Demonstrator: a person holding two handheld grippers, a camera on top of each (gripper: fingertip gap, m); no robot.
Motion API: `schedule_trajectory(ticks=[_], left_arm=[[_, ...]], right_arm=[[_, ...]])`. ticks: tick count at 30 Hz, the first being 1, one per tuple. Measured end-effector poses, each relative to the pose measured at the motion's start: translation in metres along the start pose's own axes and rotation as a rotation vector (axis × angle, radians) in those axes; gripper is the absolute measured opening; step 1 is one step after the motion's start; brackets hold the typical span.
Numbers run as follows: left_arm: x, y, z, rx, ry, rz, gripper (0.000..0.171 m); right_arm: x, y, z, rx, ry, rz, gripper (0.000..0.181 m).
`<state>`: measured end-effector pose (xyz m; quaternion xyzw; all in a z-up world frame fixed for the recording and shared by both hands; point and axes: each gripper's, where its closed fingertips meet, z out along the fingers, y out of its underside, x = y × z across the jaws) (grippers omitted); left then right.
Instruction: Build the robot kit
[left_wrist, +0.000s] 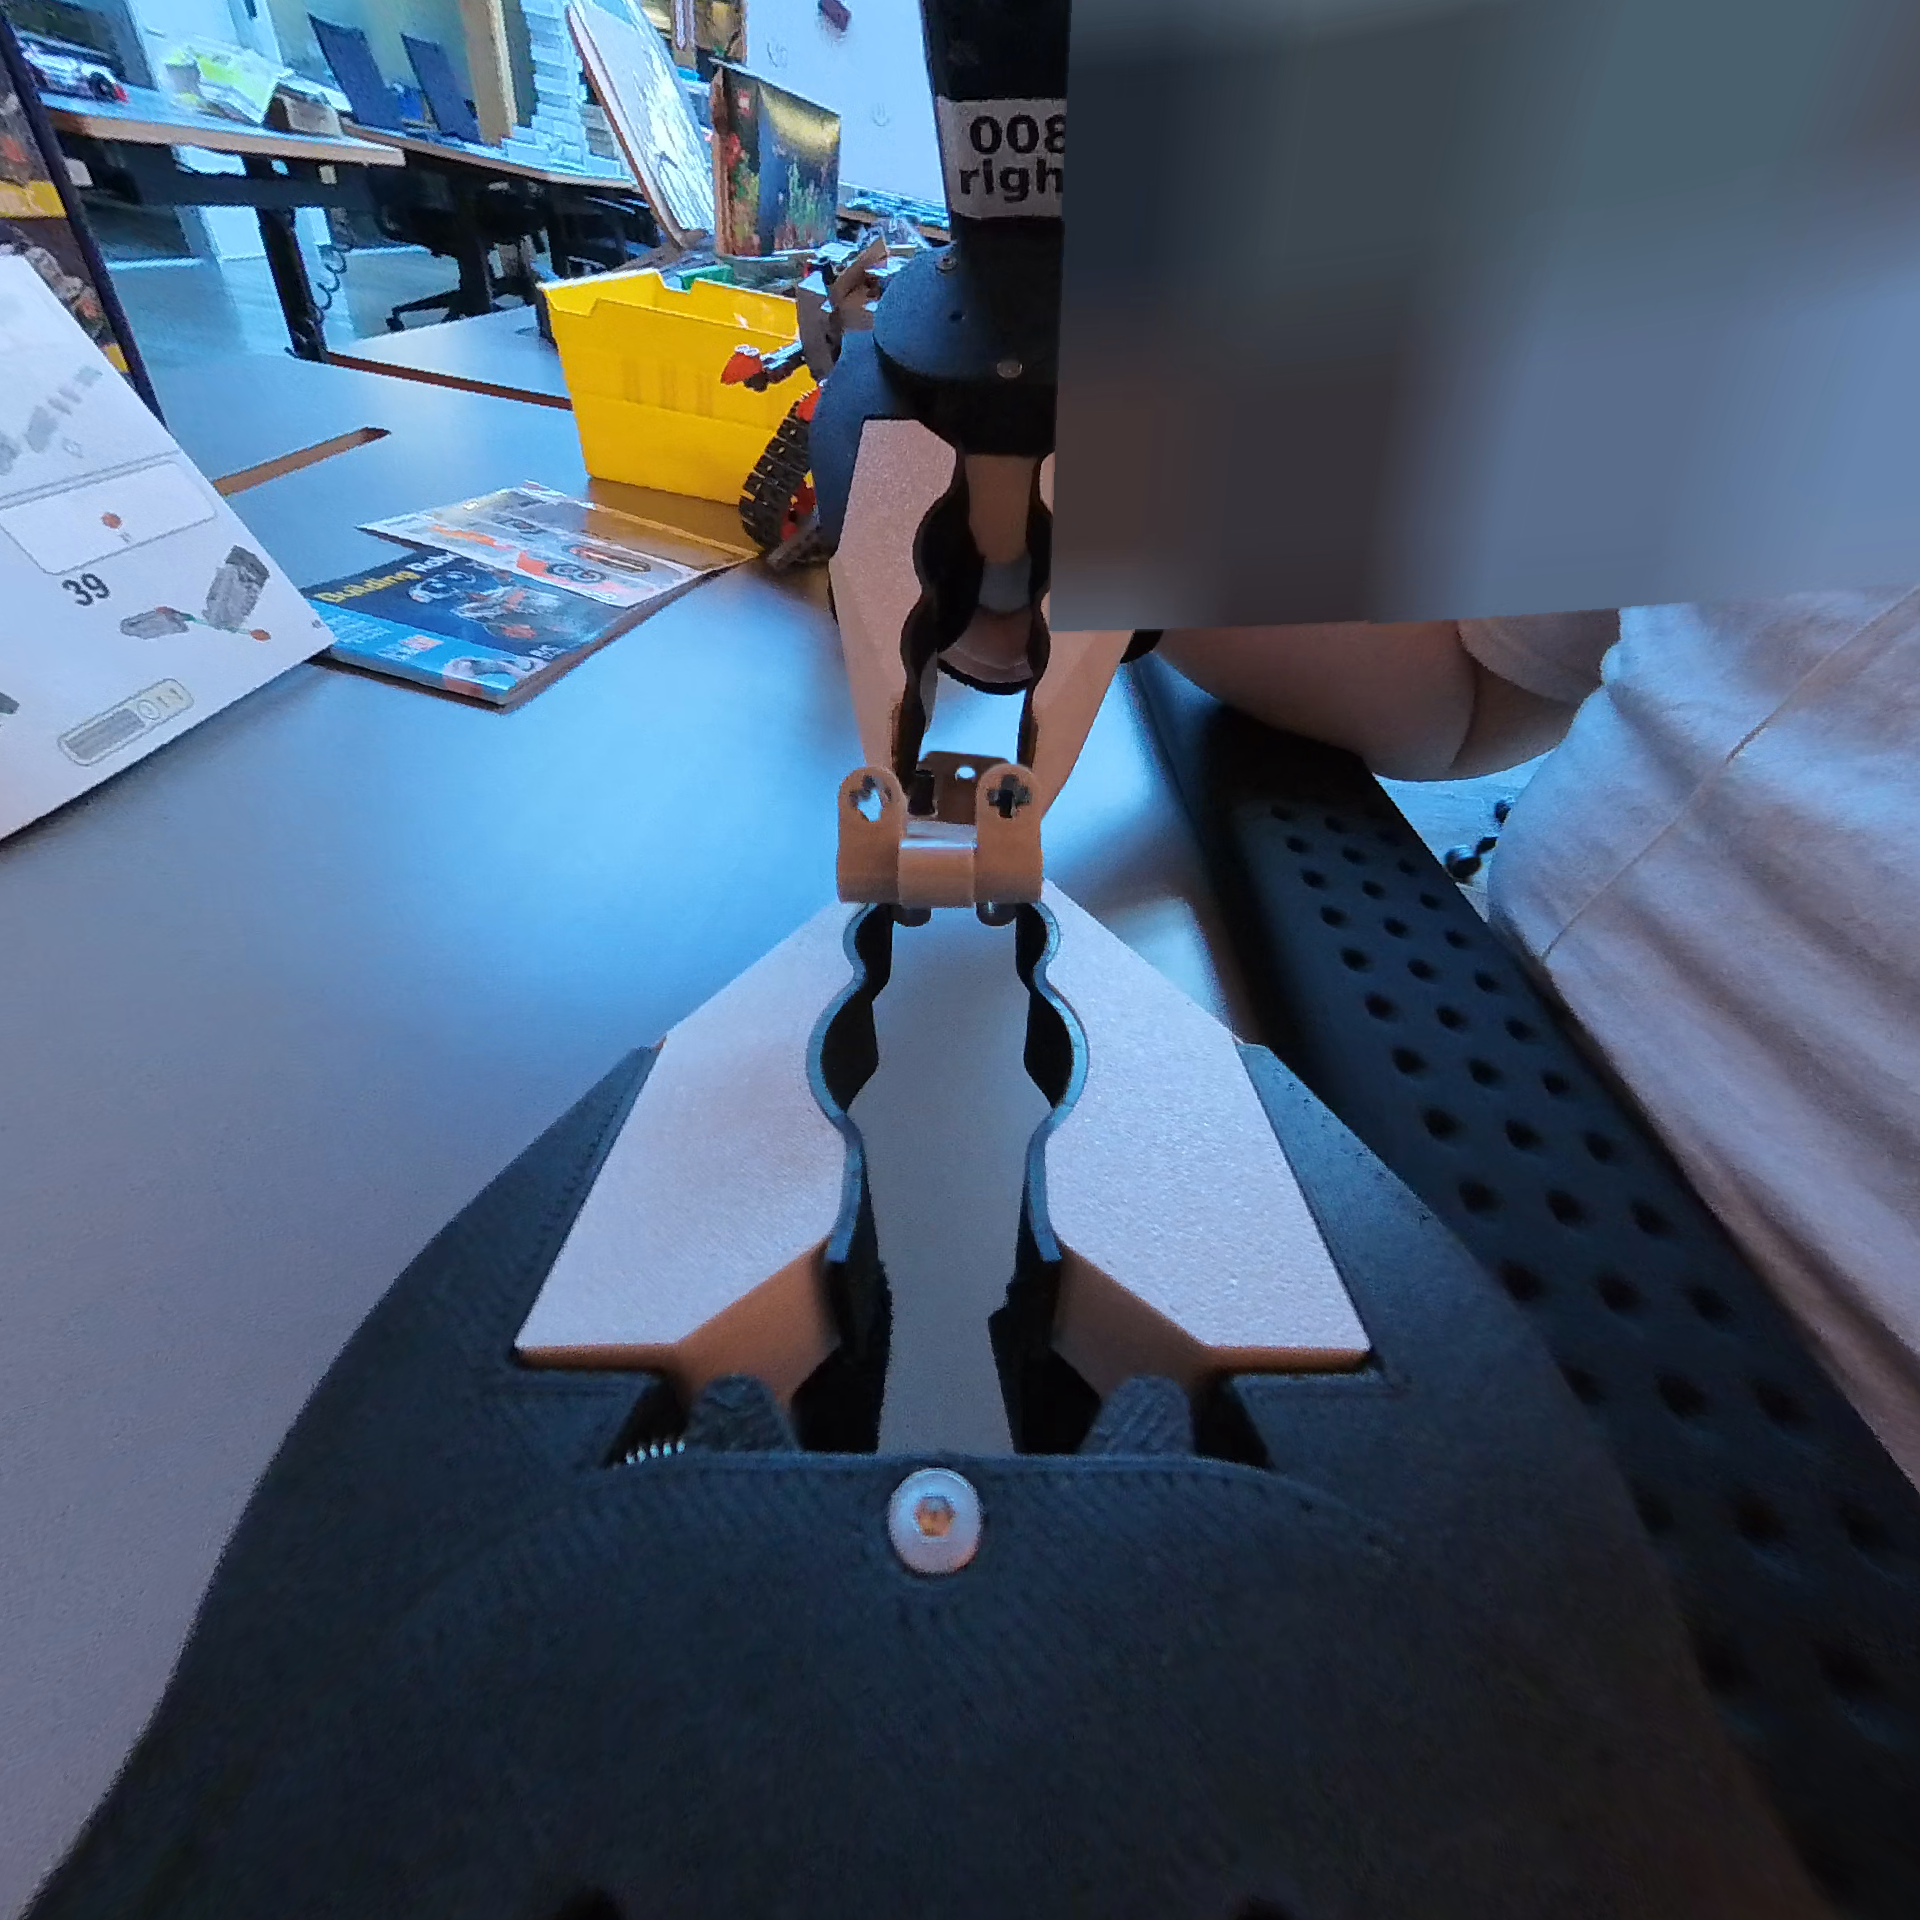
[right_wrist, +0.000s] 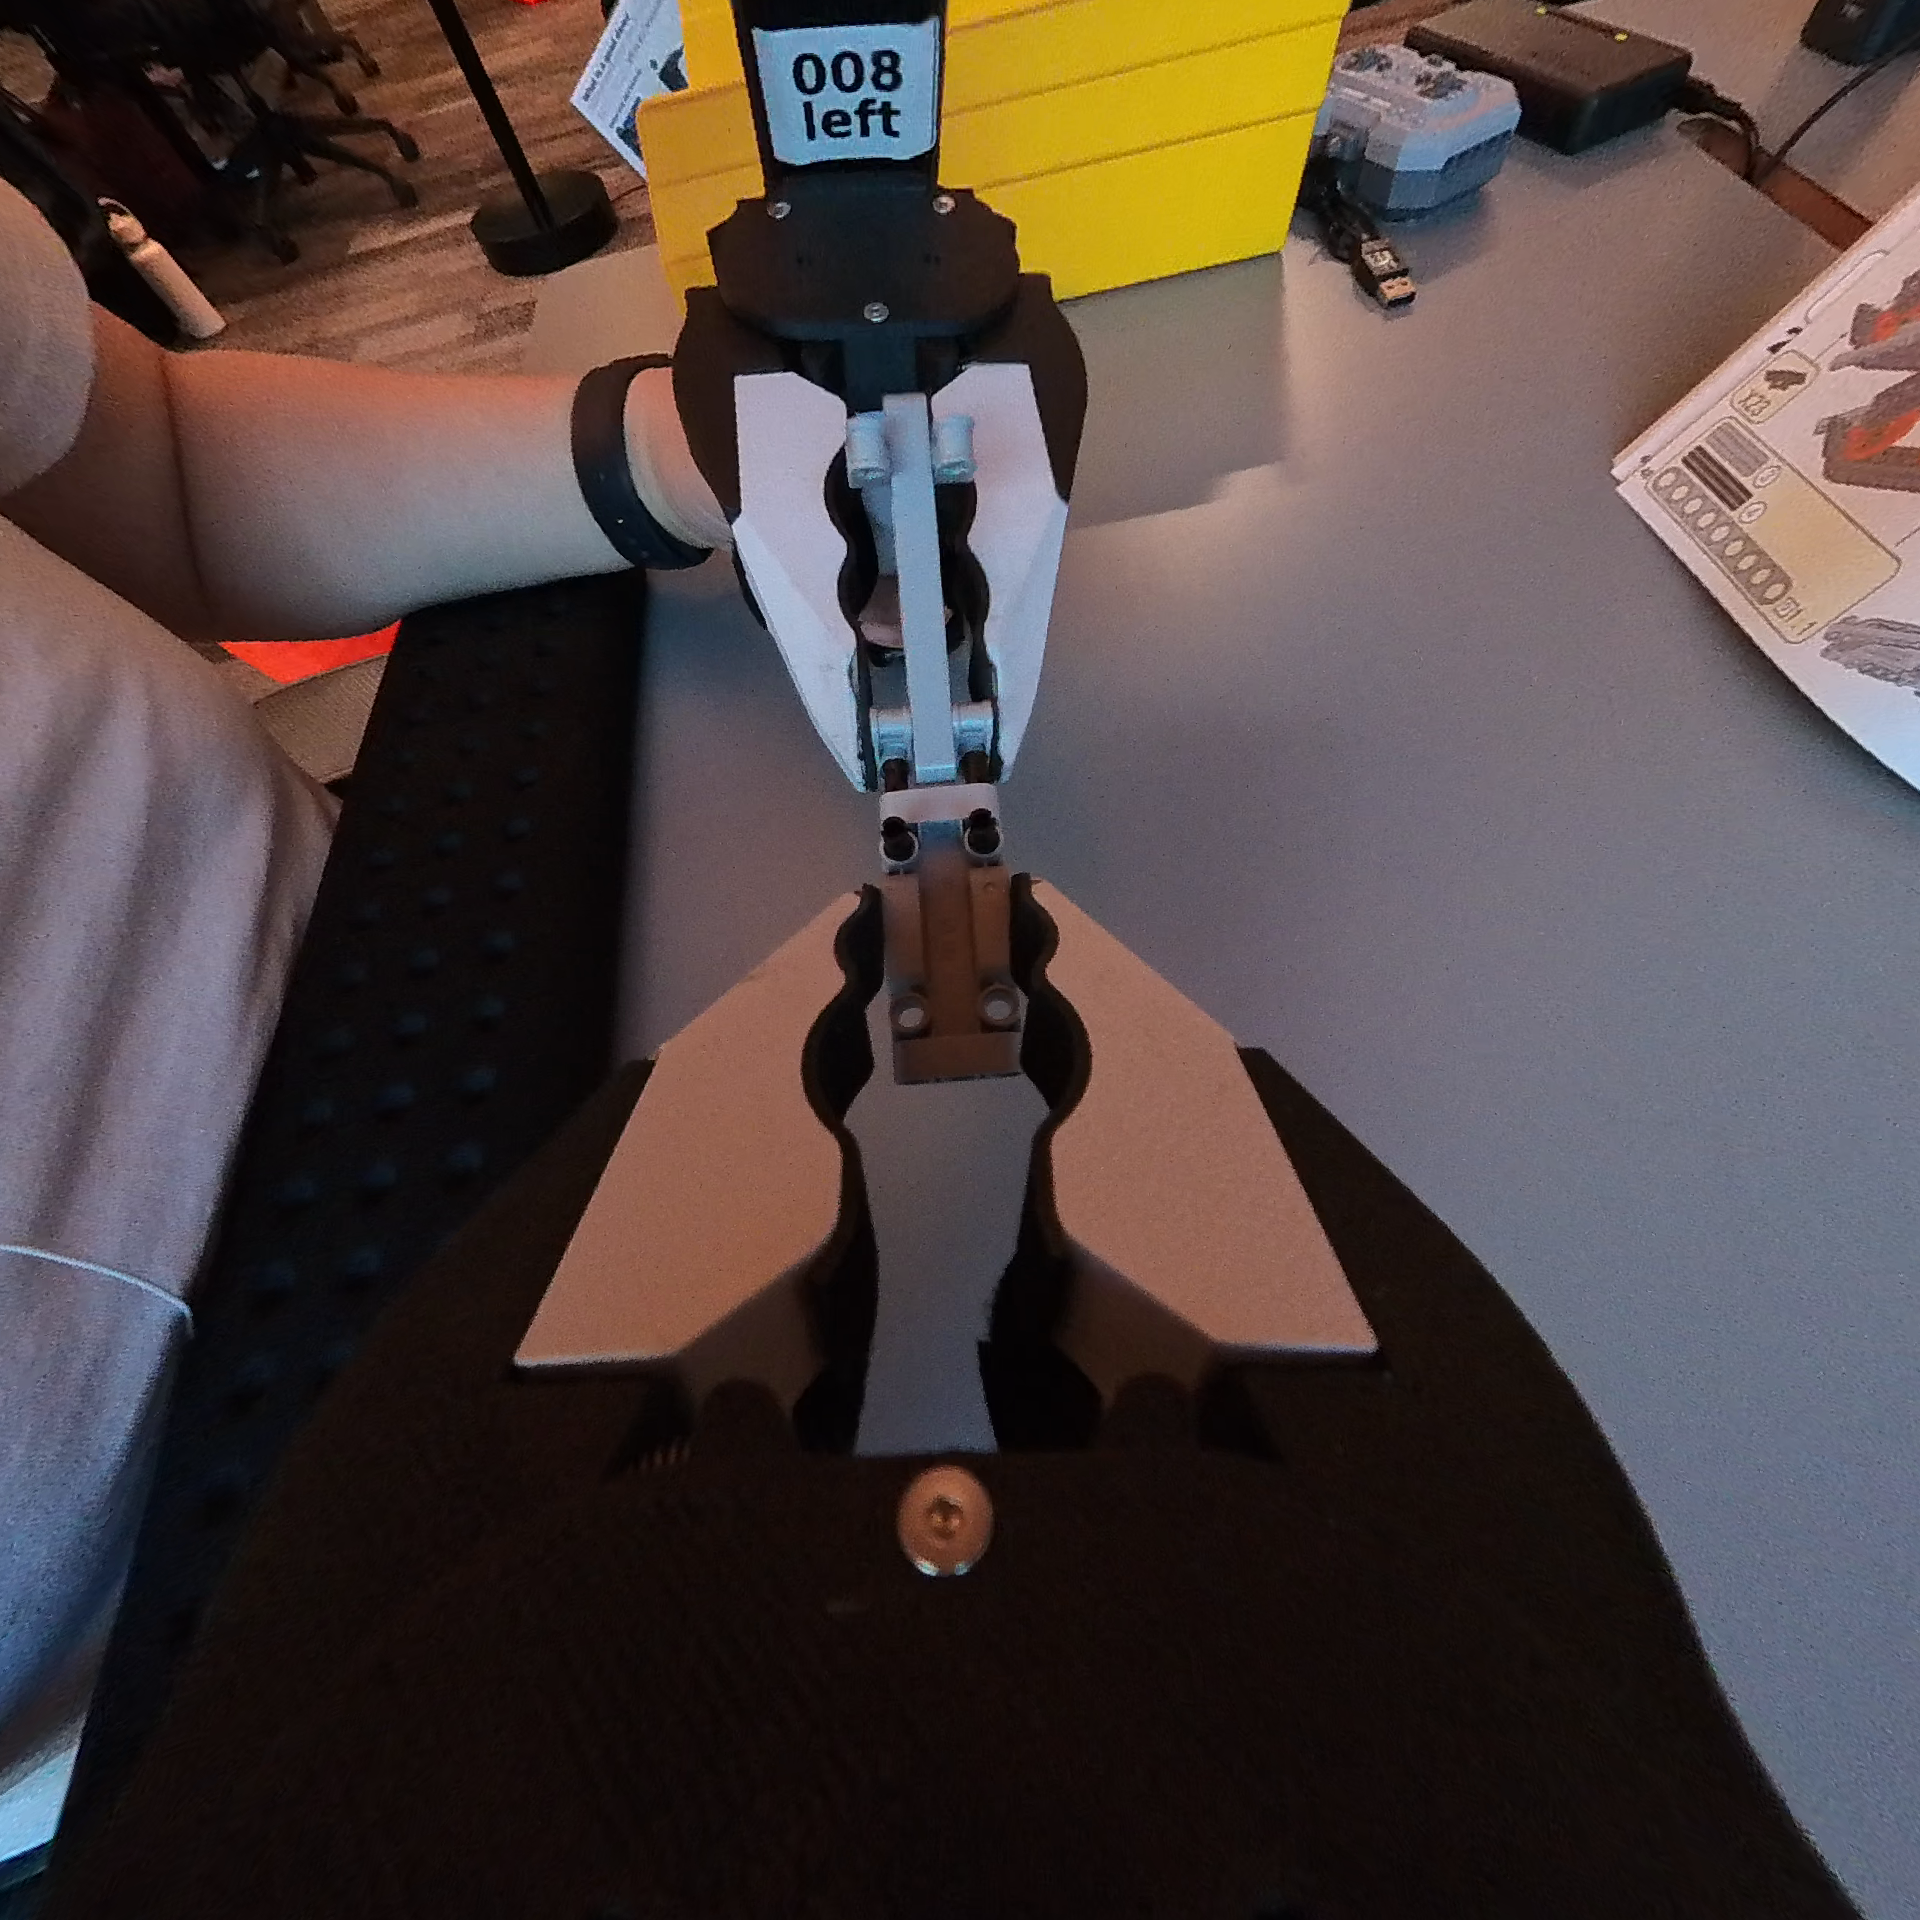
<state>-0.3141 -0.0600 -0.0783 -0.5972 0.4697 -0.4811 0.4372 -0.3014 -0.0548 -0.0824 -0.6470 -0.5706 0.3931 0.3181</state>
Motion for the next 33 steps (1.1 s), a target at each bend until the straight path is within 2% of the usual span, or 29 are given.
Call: schedule_trajectory(ticks=[7,9,12,17,33], left_arm=[[0.002,-0.005,-0.001,0.026,-0.009,0.05,0.021],[0.0,-0.001,-0.001,-0.005,-0.031,0.073,0.021],[-0.006,0.003,-0.001,-0.044,-0.086,0.118,0.022],[-0.012,0.0,-0.004,-0.039,-0.142,0.146,0.022],[0.0,-0.002,-0.005,-0.003,-0.068,0.138,0.022]], right_arm=[[-0.002,-0.004,-0.001,0.003,0.028,-0.043,0.024],[0.0,0.0,0.001,-0.031,0.061,-0.064,0.024],[0.005,0.002,0.004,-0.049,0.101,-0.04,0.023],[0.009,0.001,0.006,-0.032,0.12,0.007,0.023],[-0.001,-0.002,0.007,-0.001,0.073,-0.103,0.023]])
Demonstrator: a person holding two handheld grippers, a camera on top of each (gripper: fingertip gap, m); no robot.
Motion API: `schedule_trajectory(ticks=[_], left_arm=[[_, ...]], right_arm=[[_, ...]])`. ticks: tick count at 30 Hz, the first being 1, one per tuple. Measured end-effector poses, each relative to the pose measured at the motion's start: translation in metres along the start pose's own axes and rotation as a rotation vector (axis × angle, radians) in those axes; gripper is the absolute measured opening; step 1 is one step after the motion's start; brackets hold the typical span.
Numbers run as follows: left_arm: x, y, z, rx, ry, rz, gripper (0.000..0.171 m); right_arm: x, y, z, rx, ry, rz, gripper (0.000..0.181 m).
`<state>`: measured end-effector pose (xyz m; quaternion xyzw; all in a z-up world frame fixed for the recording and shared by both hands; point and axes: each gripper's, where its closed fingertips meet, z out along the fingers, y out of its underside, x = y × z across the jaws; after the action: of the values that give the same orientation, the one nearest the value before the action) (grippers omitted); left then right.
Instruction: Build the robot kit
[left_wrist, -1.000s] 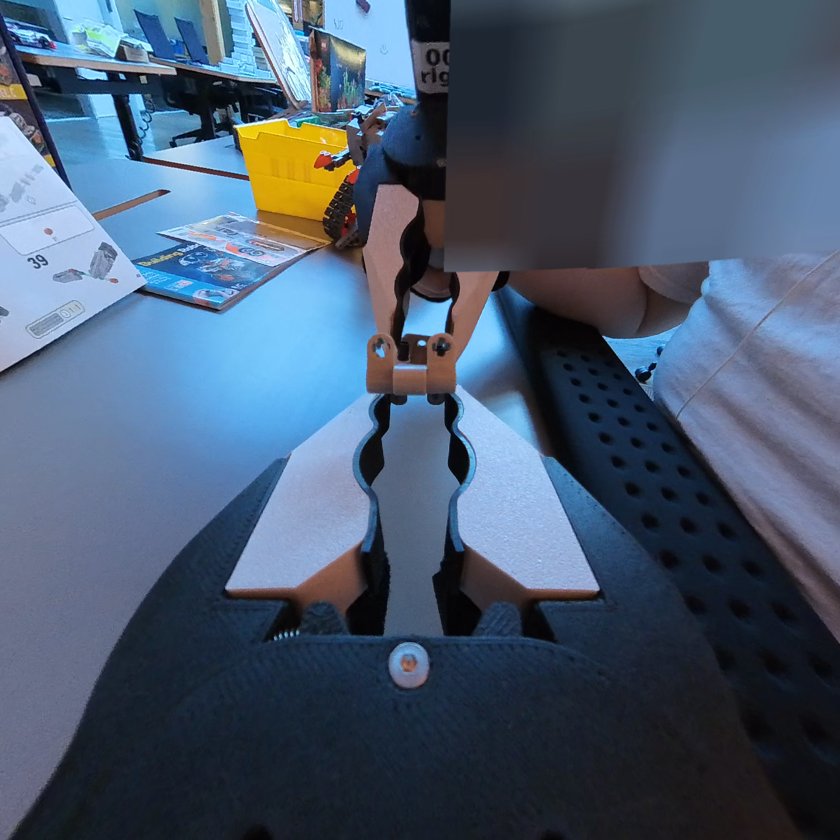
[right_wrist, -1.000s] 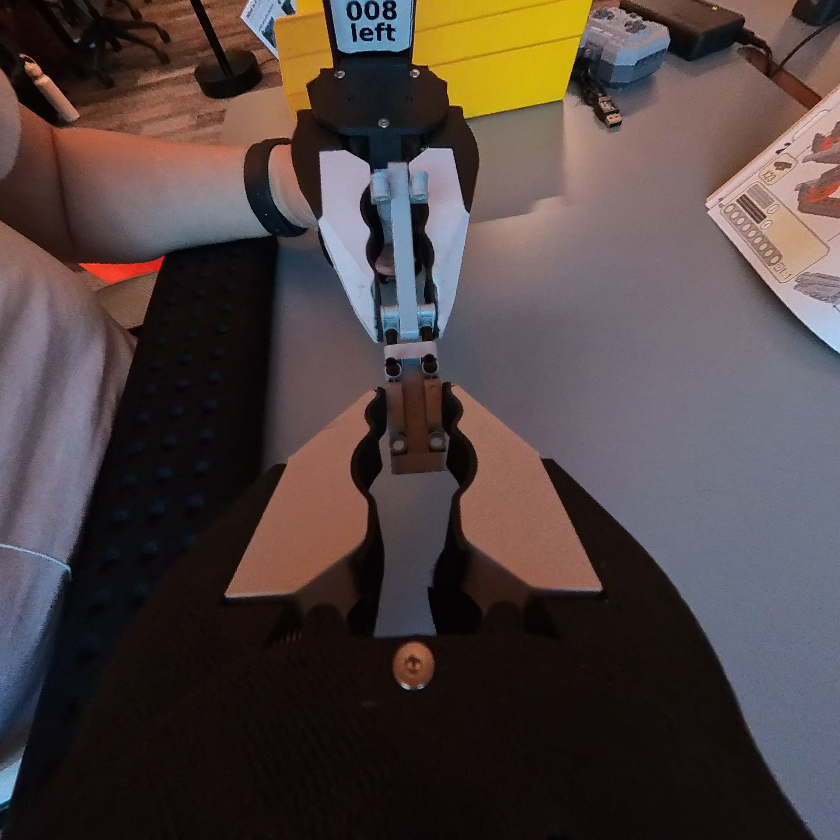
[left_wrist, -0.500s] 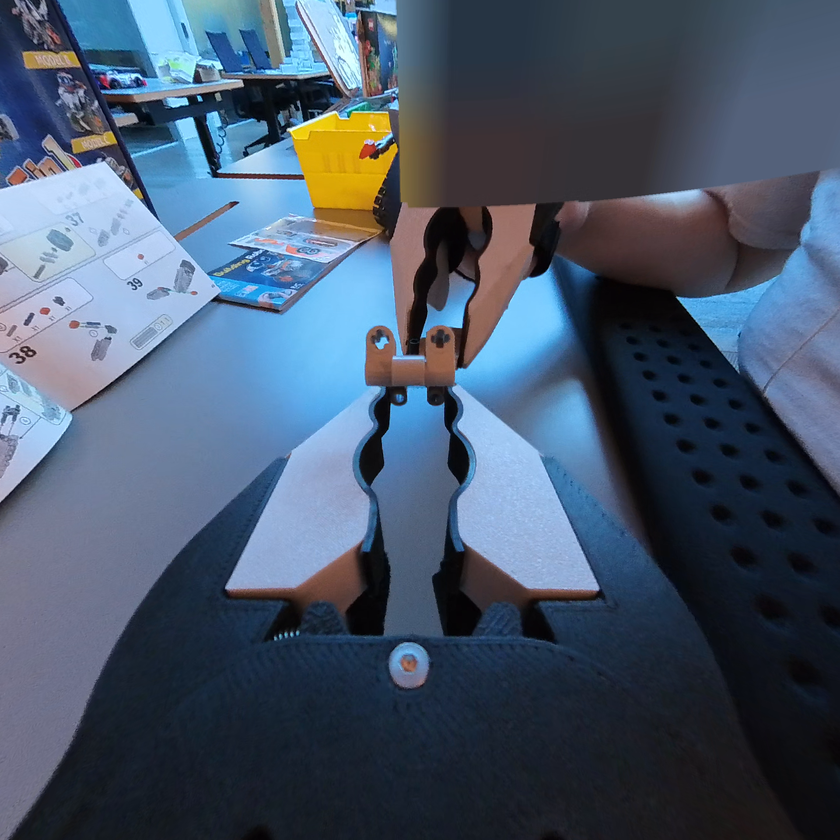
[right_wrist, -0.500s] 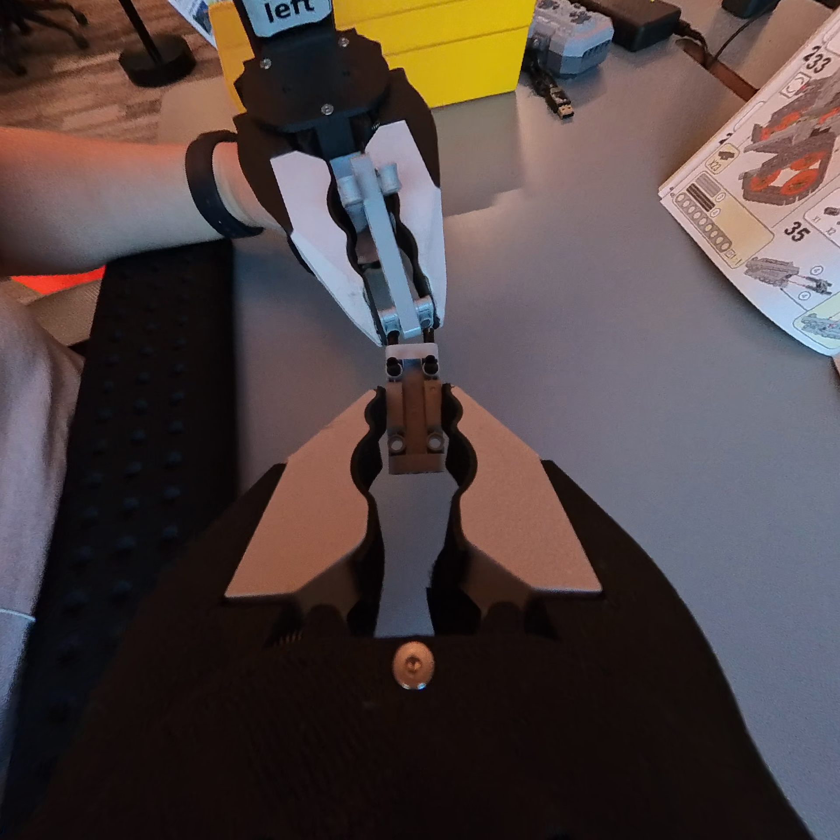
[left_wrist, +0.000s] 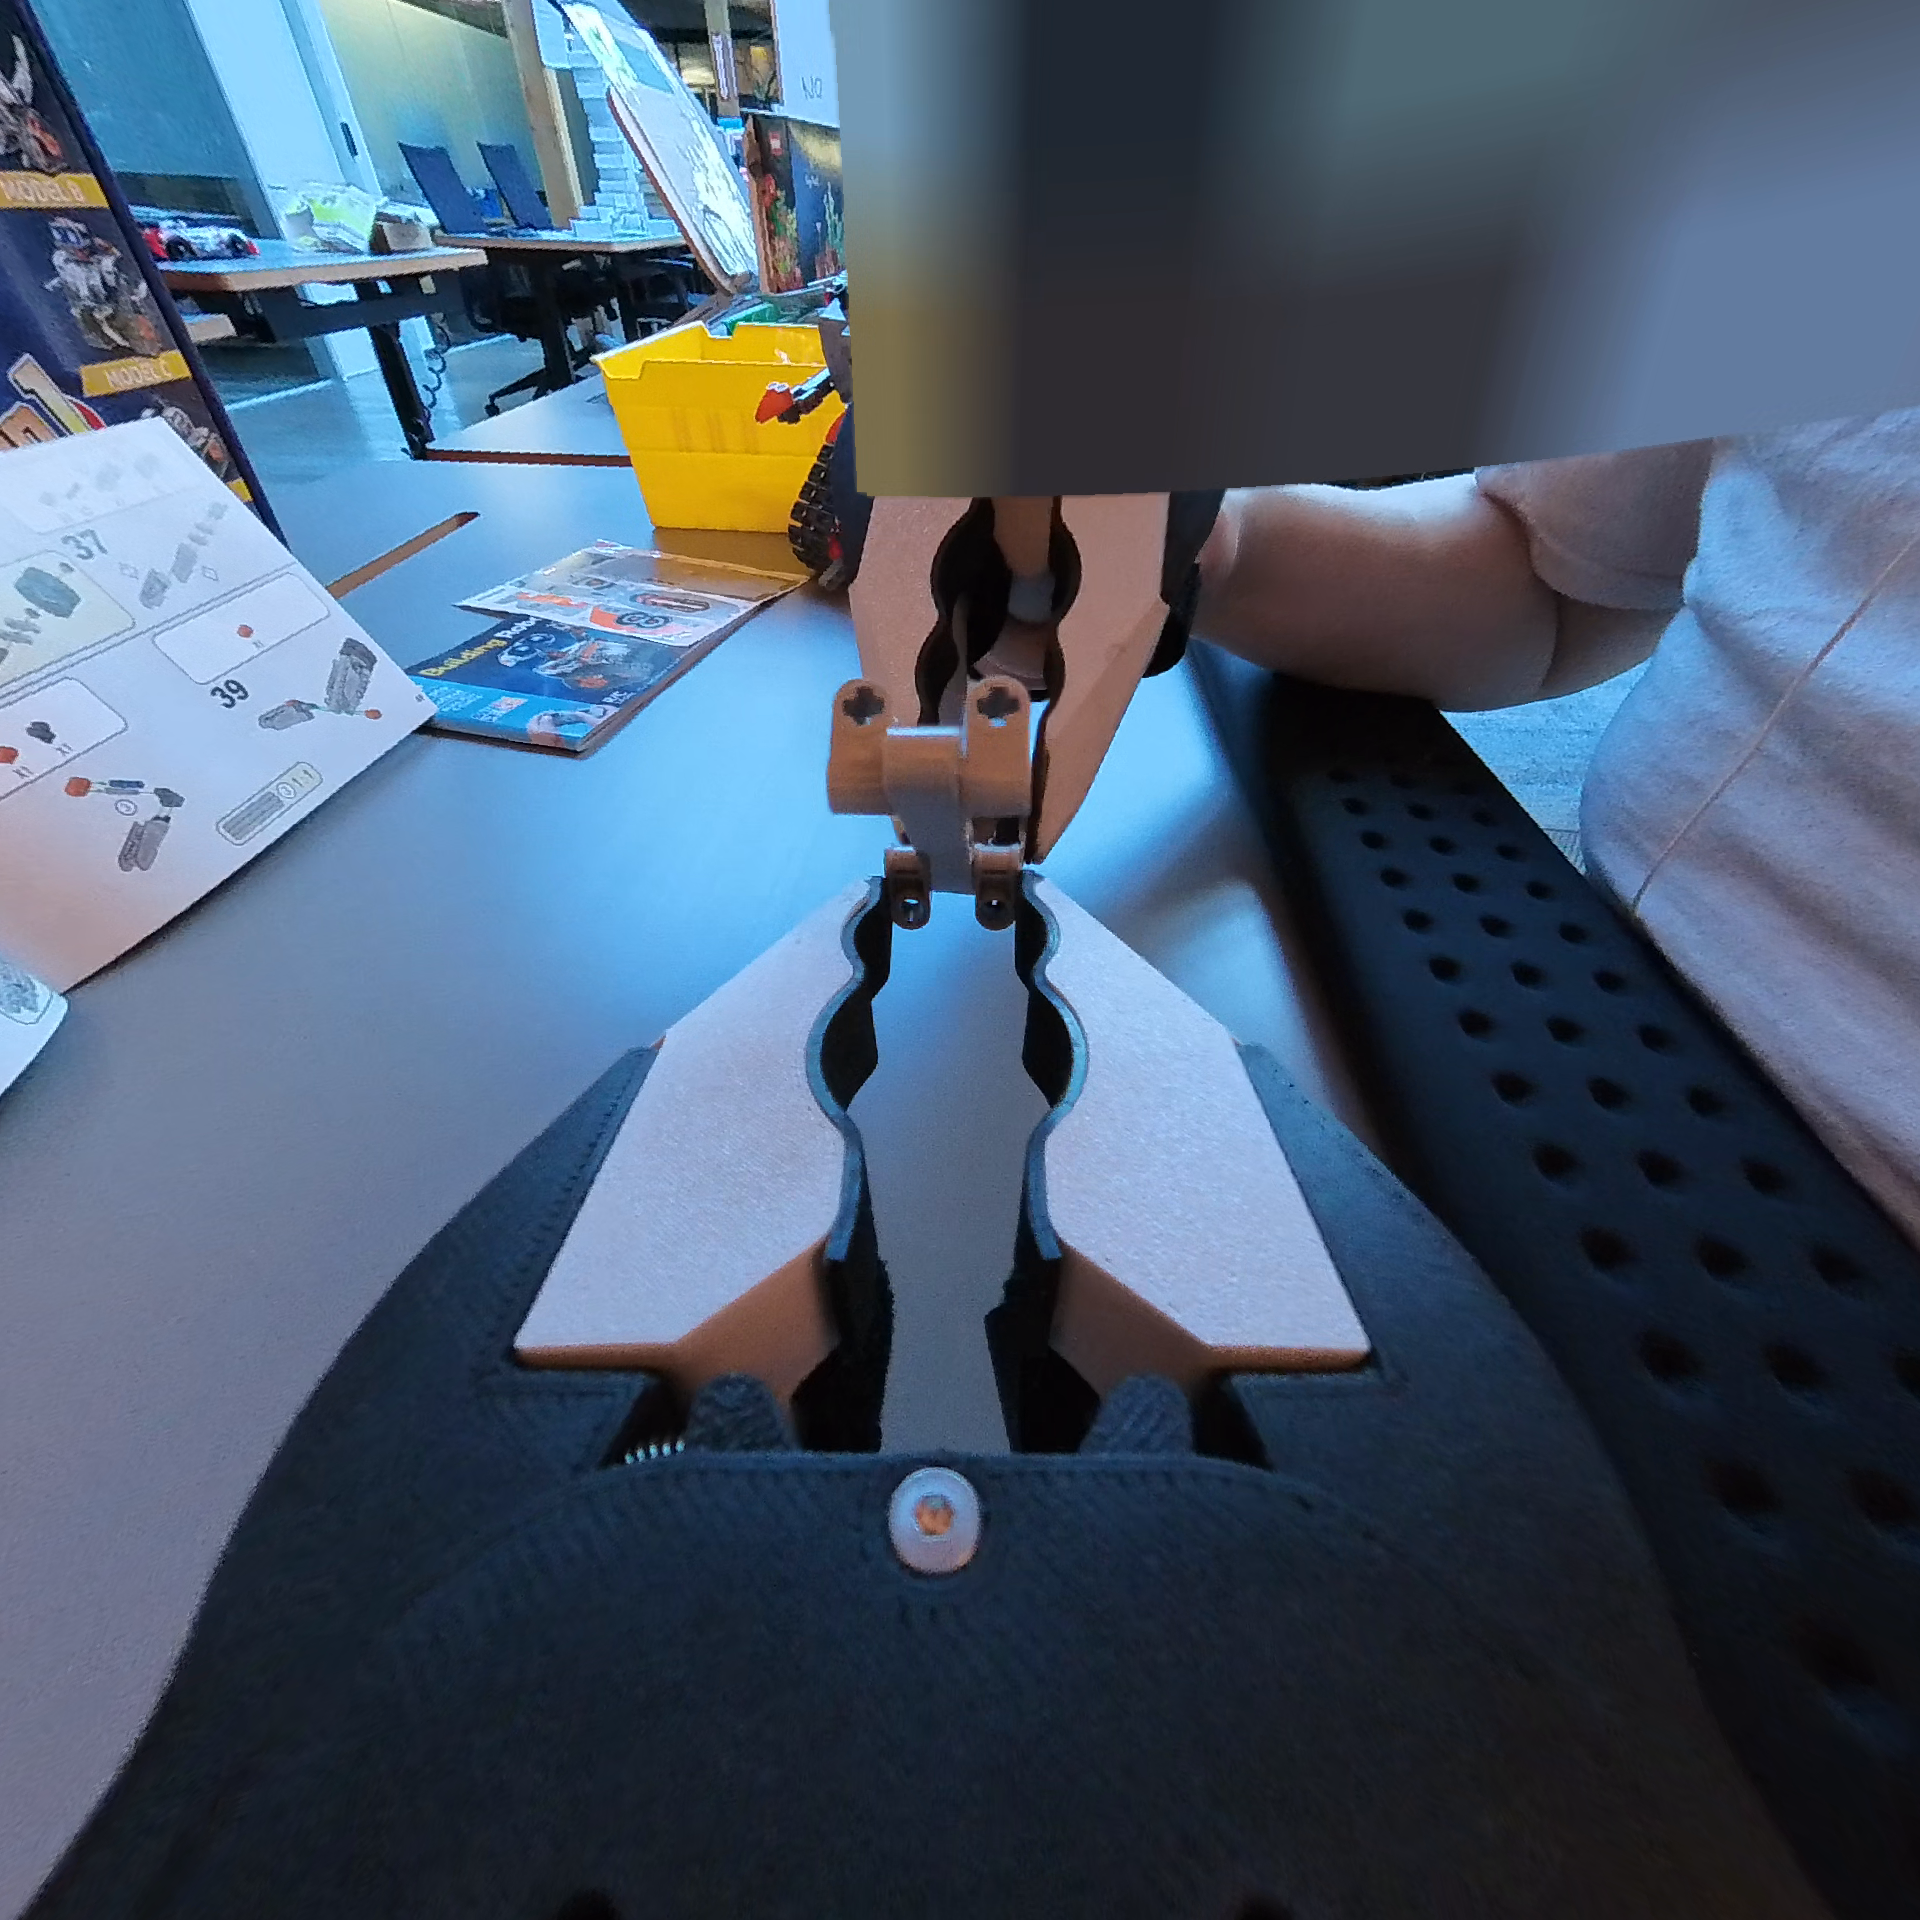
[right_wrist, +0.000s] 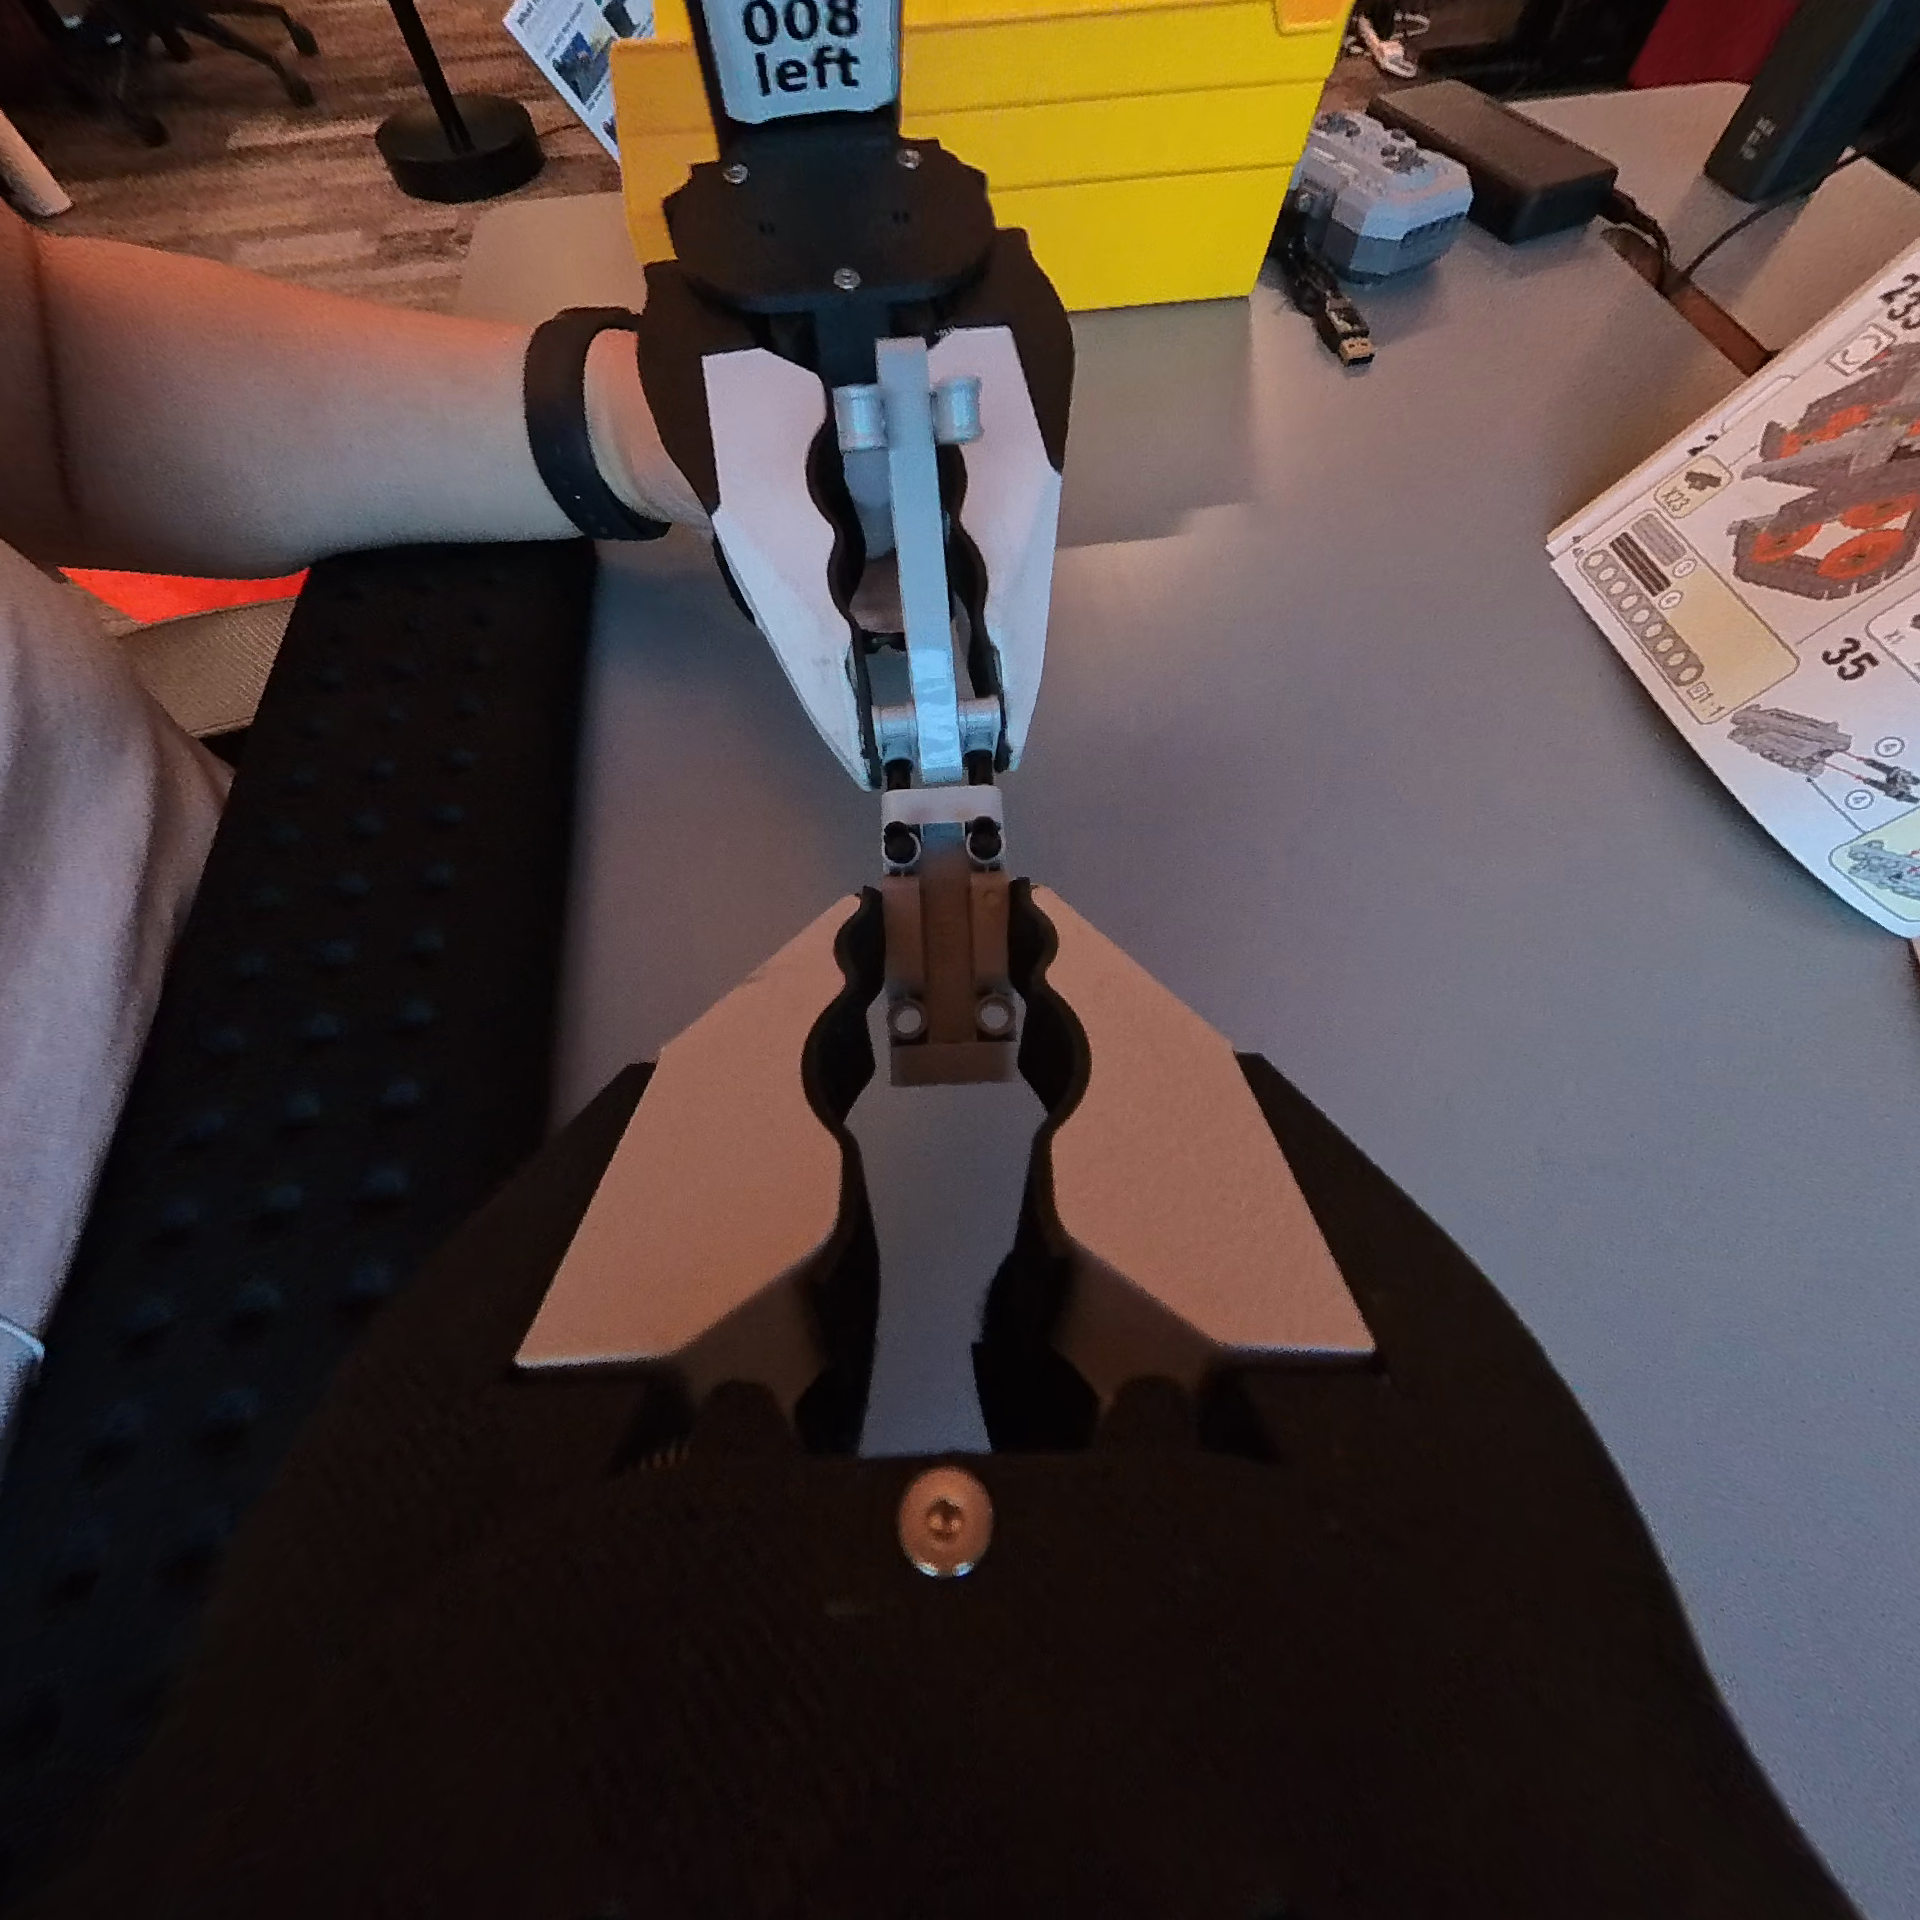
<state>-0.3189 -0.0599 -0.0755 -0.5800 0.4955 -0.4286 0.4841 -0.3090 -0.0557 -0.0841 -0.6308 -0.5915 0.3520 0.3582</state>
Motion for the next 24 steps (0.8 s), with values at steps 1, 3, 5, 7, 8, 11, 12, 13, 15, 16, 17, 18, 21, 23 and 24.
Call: schedule_trajectory(ticks=[1,3,5,7,8,11,12,13,15,16,17,18,21,23,24], left_arm=[[0.0004,0.0,0.0,0.001,0.004,-0.004,0.021],[0.0004,-0.0011,-0.0007,0.012,0.007,-0.013,0.021],[0.0007,-0.0019,-0.0012,0.023,0.014,-0.025,0.021],[0.001,-0.0014,-0.001,0.022,0.016,-0.024,0.021],[0.0017,-0.0025,-0.0014,0.029,0.018,-0.021,0.021],[0.004,-0.0055,-0.0018,0.04,0.026,-0.011,0.021],[0.0044,-0.0052,-0.0016,0.038,0.026,-0.01,0.021],[0.0049,-0.0053,-0.0016,0.038,0.028,-0.008,0.021],[0.0055,-0.0066,-0.0022,0.045,0.034,-0.012,0.021],[0.0058,-0.0067,-0.0024,0.047,0.036,-0.012,0.021],[0.0061,-0.0058,-0.0021,0.043,0.038,-0.01,0.021],[0.0068,-0.0048,-0.0018,0.037,0.041,-0.011,0.021],[0.0088,-0.0024,-0.0013,0.027,0.051,-0.016,0.021],[0.0098,-0.0013,-0.001,0.022,0.057,-0.023,0.021],[0.01,-0.0008,-0.0007,0.018,0.057,-0.022,0.021]], right_arm=[[-0.0002,-0.0001,-0.0001,0.0,0.001,-0.008,0.023],[-0.0004,-0.0016,-0.0003,0.012,-0.002,-0.004,0.023],[-0.0009,-0.0025,-0.0005,0.02,-0.008,-0.004,0.023],[-0.0013,-0.0022,-0.0003,0.021,-0.009,-0.013,0.022],[-0.0021,-0.0035,-0.0008,0.028,-0.011,-0.021,0.022],[-0.0041,-0.0054,-0.0023,0.038,-0.02,-0.037,0.023],[-0.0044,-0.0049,-0.0022,0.035,-0.019,-0.043,0.022],[-0.0049,-0.0054,-0.0023,0.036,-0.019,-0.051,0.022],[-0.0056,-0.0069,-0.0027,0.043,-0.017,-0.063,0.022],[-0.0058,-0.0073,-0.003,0.045,-0.017,-0.065,0.022],[-0.0061,-0.0068,-0.003,0.041,-0.018,-0.069,0.022],[-0.0068,-0.0063,-0.003,0.036,-0.017,-0.081,0.022],[-0.0085,-0.0057,-0.0029,0.03,-0.021,-0.1,0.022],[-0.0089,-0.0051,-0.0026,0.029,-0.028,-0.1,0.022],[-0.0089,-0.0048,-0.0025,0.028,-0.029,-0.102,0.022]])
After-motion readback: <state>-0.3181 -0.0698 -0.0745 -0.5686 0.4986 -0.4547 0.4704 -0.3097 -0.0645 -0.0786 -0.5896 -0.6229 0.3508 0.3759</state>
